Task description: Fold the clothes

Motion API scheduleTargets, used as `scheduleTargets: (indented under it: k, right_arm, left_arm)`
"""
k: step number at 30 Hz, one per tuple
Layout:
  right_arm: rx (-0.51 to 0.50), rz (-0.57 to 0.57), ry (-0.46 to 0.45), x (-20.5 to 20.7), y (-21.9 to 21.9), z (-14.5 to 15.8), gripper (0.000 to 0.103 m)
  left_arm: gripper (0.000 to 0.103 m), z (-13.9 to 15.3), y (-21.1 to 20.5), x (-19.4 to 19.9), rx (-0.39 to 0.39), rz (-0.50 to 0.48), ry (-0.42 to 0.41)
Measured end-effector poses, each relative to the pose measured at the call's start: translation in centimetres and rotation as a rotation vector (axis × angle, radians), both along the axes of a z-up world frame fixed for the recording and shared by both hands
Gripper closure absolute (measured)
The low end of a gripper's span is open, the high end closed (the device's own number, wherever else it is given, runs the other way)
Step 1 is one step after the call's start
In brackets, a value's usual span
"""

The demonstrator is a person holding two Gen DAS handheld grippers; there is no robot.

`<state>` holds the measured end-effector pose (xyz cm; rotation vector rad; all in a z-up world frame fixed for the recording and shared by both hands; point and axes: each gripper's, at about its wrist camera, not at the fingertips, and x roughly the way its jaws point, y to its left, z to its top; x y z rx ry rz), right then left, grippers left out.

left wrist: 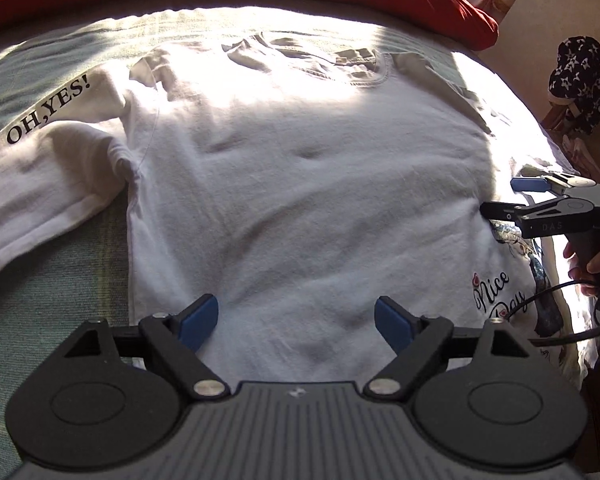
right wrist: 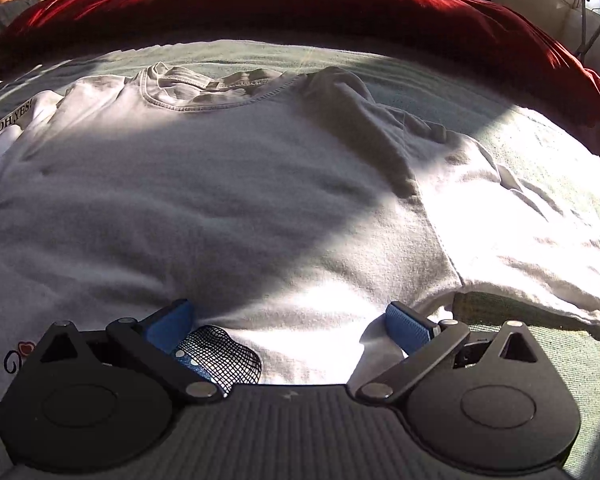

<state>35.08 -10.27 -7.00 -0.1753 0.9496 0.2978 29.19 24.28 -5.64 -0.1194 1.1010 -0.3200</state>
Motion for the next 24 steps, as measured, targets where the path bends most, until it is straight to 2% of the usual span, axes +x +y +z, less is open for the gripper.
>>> scheduleTargets:
  k: [4,6,7,10,13,17,20,24]
  right_arm:
    - [0.048,-0.012,0.027,0.6,-0.1,1.6,0.000]
    - [0.073,-0.018,0.041,0.8,-0.1,2.3,0.000]
    - [0.089,-0.020,0.031,1.0,-0.2,2.9,0.000]
    - [0.150,-0.005,-0.086,3.4,-0.3,5.0,0.000]
    - [0.203,-0.006,-0.095,8.1,-0.3,5.4,0.000]
    - [0.213,-0.028,-0.042,12.8,0.4,3.4,0.000]
    - [0.163,-0.058,-0.022,15.2,0.8,0.8,0.000]
    - [0.123,-0.073,-0.051,17.5,1.1,0.0,0.000]
  left_arm:
    - [0.018,1.5,-0.1,-0.3,0.037,0.051,0.062]
    - [0.017,2.4,-0.2,-0.2,0.045,0.075,0.043]
    - [0.017,2.8,-0.3,-0.1,0.058,0.088,0.030]
    - [0.017,3.8,-0.4,0.5,0.098,0.142,0.015]
    - [0.017,4.1,-0.1,1.1,0.112,0.210,0.015]
    - [0.017,3.3,0.6,2.1,0.081,0.274,0.024]
    - [0.017,2.6,0.9,2.8,0.051,0.301,0.039]
    - [0.017,2.4,1.0,3.4,0.058,0.256,0.025]
